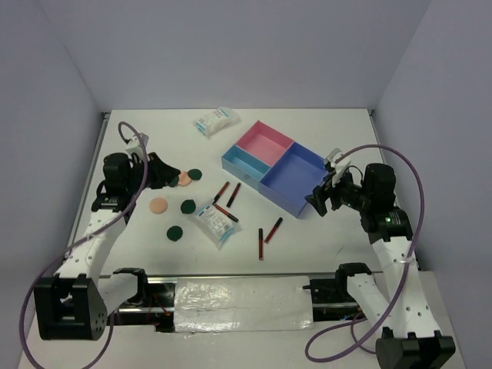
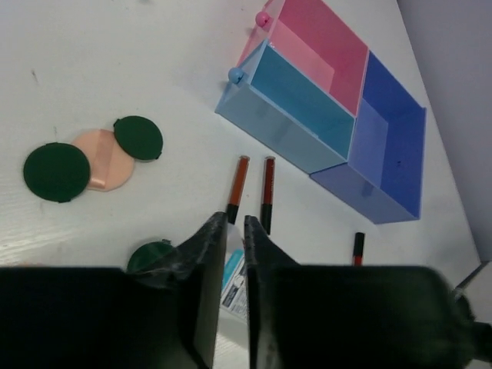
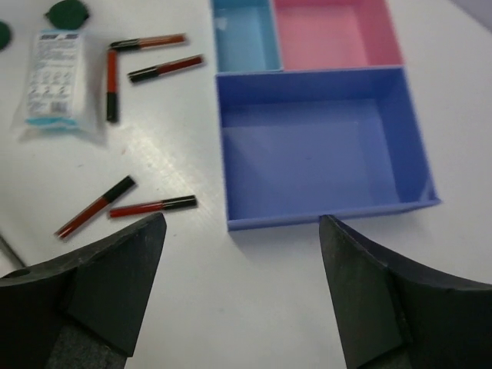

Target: Organize the makeup

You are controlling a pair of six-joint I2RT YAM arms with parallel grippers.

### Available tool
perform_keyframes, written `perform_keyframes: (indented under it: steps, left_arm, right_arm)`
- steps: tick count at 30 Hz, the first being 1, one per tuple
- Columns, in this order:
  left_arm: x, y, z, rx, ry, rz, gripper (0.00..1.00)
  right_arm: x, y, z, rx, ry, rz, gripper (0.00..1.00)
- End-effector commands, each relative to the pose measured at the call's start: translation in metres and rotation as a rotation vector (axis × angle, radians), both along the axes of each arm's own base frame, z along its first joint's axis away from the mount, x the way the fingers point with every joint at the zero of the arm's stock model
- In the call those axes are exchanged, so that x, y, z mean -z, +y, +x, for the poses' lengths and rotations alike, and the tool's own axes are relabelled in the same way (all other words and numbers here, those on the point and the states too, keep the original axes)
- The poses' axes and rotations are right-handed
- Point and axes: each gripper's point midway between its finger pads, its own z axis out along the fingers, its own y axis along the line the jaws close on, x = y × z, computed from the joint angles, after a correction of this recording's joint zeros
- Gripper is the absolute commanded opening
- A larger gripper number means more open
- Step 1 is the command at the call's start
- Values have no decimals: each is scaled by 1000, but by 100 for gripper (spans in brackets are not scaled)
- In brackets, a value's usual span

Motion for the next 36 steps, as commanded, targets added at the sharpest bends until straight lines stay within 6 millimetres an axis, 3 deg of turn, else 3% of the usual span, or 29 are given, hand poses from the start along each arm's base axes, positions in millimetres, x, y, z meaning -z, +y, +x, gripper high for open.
perform_keyframes:
  steps: [1,2,3,4,5,7,8,10,11,13,16,17,18,20,22,23,24,26,27,32,36]
  left_arm:
    - [-21,-5,27,16,-45,8,31]
    - [-29,-16,32,50,-49,38,38]
    - [-28,-15,40,31,-37,65,59]
    - [-31,-15,55,34,-37,99,73]
    - [-23,-20,57,47,6,121,86]
    - [-9,-18,75,32,57,169,90]
    - [-24,-20,86,34,25,197,90]
    - [-7,-17,102,17,81,252,90]
    - [-20,-18,114,13,48,282,90]
    - [-1,-16,136,10,105,346,87]
    - [-6,-20,160,35,79,387,77]
    - [9,-21,168,49,107,403,77]
    - [-1,-20,179,39,73,425,76]
    - [10,-21,195,33,70,448,77]
    - [-2,-20,212,18,39,467,78]
    - [13,-21,220,24,71,477,79]
    - [-2,-22,232,16,40,478,79]
    - [22,-22,242,20,93,496,79]
    - [15,-24,250,17,73,505,79]
    - [42,-43,273,79,22,577,79]
    - [51,-66,284,129,-84,623,78]
  right_arm:
    - [17,25,-11,-183,96,47,86]
    - [17,28,-11,-207,109,57,81]
    - [13,31,-10,-225,111,65,77]
    - [16,35,-10,-249,142,86,77]
    - [12,37,-9,-266,143,91,77]
    - [14,40,-8,-292,168,98,80]
    - [13,41,-7,-302,170,103,81]
    - [11,42,-3,-302,158,107,84]
    - [10,43,-4,-311,155,115,85]
    - [8,46,-4,-336,132,124,86]
    - [6,52,-12,-406,113,131,86]
    - [6,53,-14,-419,108,129,86]
    - [6,54,-14,-425,105,129,86]
    - [7,54,-14,-432,103,129,84]
    - [9,54,-14,-436,100,120,84]
    - [11,53,-14,-434,101,115,84]
    - [11,53,-14,-432,99,112,84]
    - [15,52,-13,-428,102,108,84]
    - [16,52,-13,-425,105,110,84]
    - [18,51,-9,-414,106,109,84]
    - [22,50,-5,-404,120,109,84]
